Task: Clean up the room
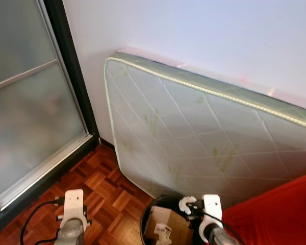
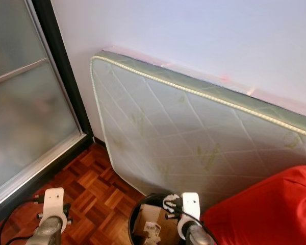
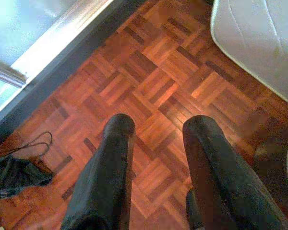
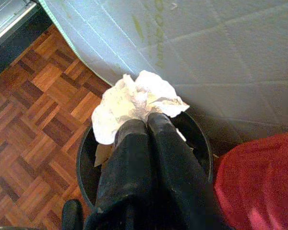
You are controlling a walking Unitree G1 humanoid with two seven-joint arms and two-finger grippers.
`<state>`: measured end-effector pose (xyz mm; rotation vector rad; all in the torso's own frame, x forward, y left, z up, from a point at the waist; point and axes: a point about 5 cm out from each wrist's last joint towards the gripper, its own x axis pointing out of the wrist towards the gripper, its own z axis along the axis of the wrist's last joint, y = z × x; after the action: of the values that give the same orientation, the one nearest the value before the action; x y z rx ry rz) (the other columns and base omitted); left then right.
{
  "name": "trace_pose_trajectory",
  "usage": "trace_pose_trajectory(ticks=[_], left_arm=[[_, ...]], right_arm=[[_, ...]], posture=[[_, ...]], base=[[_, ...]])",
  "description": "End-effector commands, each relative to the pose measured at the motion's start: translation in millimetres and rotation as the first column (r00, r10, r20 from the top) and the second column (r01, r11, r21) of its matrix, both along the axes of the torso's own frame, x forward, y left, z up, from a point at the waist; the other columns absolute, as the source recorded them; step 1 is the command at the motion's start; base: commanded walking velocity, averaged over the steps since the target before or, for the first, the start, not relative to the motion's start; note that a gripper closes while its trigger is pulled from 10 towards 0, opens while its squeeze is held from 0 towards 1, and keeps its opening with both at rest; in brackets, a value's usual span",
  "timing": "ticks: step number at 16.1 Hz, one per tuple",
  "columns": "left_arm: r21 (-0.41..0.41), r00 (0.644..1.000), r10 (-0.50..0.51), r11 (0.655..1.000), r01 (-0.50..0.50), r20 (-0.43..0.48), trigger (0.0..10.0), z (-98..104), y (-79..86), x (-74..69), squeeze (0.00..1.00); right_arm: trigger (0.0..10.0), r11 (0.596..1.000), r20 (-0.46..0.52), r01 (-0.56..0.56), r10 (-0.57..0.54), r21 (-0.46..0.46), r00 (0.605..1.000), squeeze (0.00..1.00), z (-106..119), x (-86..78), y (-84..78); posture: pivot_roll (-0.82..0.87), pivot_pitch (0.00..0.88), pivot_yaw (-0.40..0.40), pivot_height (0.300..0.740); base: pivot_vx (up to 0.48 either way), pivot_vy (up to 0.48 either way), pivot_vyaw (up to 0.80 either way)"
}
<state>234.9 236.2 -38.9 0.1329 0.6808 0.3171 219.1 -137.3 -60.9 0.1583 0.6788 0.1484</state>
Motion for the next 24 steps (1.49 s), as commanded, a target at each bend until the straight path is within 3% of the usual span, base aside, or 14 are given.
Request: trace_pose_trajectory(ticks=[1,5,7,8,10,12,14,16,19,22,24], left_arm=[[0.016,0.998,-0.064,0.998,0.064,0.000,10.0,-0.8,-2.6,0.3,0.00],[0.020,0.997,-0.077,0.997,0.077,0.001,10.0,-0.9,-3.4,0.5,0.00],[0.047,0.973,-0.229,0.973,0.228,0.015,10.0,-3.5,-24.1,1.0,0.00],[0.063,0.971,-0.236,0.970,0.234,0.026,10.0,-2.0,-24.0,2.3,0.00],[0.132,0.952,-0.262,0.961,0.242,0.160,10.0,17.0,-26.1,21.2,0.00],[0.160,0.934,-0.273,0.957,0.241,0.231,10.0,27.9,-26.6,30.9,0.00],[0.213,0.880,-0.272,0.956,0.201,0.388,10.0,51.8,-23.7,44.0,0.00],[0.251,0.829,-0.296,0.948,0.195,0.474,10.0,62.1,-25.4,42.4,0.00],[0.285,0.782,-0.320,0.940,0.189,0.536,10.0,66.2,-30.2,32.4,0.00],[0.272,0.793,-0.315,0.942,0.196,0.521,10.0,63.1,-30.7,32.2,0.00],[0.192,0.858,-0.267,0.961,0.201,0.440,10.0,51.4,-29.6,36.0,0.00]], right_arm=[[10.0,1.000,-0.012,0.003,-0.004,-0.002,1.000,0.00,-1.3,-1.5,-0.5],[10.0,1.000,-0.012,0.003,-0.003,-0.002,1.000,0.00,-1.2,-1.5,-0.5],[10.0,1.000,-0.011,0.005,-0.005,-0.003,1.000,0.00,-1.1,-1.3,-1.5],[10.0,1.000,-0.011,0.005,-0.005,-0.003,1.000,0.00,-1.1,-1.3,-1.4],[10.0,1.000,-0.011,0.002,-0.002,-0.001,1.000,0.00,-1.2,-1.4,-1.1],[10.0,1.000,-0.011,0.001,-0.001,-0.001,1.000,0.00,-1.3,-1.6,-0.9],[10.0,1.000,-0.010,0.006,-0.006,-0.001,1.000,0.00,-1.1,-1.4,-1.6],[10.0,1.000,-0.010,0.008,-0.008,-0.002,1.000,0.00,-1.2,-1.5,-1.8],[10.0,1.000,-0.010,0.006,-0.006,-0.001,1.000,0.00,-1.4,-1.9,-1.5],[10.0,1.000,-0.011,0.003,-0.003,-0.002,1.000,0.00,-1.4,-1.8,-1.6],[10.0,1.000,-0.012,0.002,-0.002,-0.002,1.000,0.00,-1.3,-1.6,-1.8]], posture=[[-0.02,0.002,-0.052,0.740],[-0.02,0.002,-0.052,0.740],[-0.02,0.004,-0.051,0.740],[-0.02,0.005,-0.052,0.740],[-0.02,0.005,-0.050,0.740],[-0.02,0.005,-0.049,0.740],[-0.03,0.002,-0.044,0.740],[-0.03,0.003,-0.042,0.740],[-0.03,0.000,-0.040,0.740],[-0.02,0.000,-0.044,0.740],[-0.02,0.000,-0.045,0.740]], base=[[0.000,0.000,0.00],[0.000,0.000,0.00],[0.000,0.000,0.00],[0.000,0.000,0.00],[0.000,0.000,0.00],[0.000,0.000,0.00],[0.000,0.000,0.00],[0.000,0.000,0.00],[0.000,0.000,0.00],[0.000,0.000,0.00],[0.000,0.000,0.00]])
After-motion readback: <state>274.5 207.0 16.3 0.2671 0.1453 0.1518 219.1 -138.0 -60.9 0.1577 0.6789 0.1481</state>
